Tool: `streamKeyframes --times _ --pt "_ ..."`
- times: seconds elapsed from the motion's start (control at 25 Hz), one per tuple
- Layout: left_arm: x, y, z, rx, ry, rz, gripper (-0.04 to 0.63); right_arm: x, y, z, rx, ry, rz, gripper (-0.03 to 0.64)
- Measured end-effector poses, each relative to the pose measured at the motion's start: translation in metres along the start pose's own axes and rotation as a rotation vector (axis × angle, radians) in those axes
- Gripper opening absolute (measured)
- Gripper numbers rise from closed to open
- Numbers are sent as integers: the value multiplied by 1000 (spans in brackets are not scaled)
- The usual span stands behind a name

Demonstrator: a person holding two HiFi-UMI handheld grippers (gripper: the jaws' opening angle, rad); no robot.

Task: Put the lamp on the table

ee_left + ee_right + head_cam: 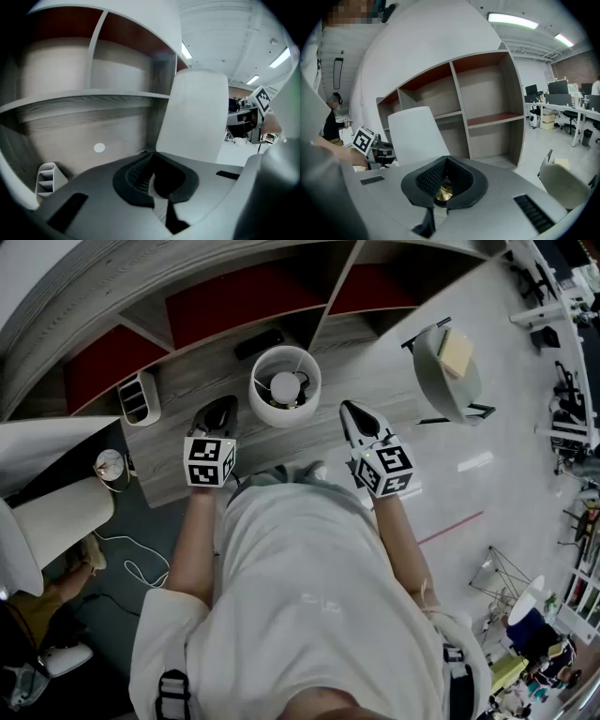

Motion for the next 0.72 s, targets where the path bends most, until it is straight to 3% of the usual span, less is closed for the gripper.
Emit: streamKeyframes --times 0.4,0.72 --pt "14 -64 -38 179 21 -10 15 -15 -46 -8 93 -51 -38 29" --pt "25 -93 -51 242 29 -4 15 -23 -75 -23 138 -84 -82 29"
Point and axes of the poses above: the fingertips, and each gripper's own axes: z forward along the fingers, x to its right, y out of its underside, the point moved 3 cm from there along -z, backward along the fingers, and after that the axes turned 2 degrees about x, right-handed, at the moved point
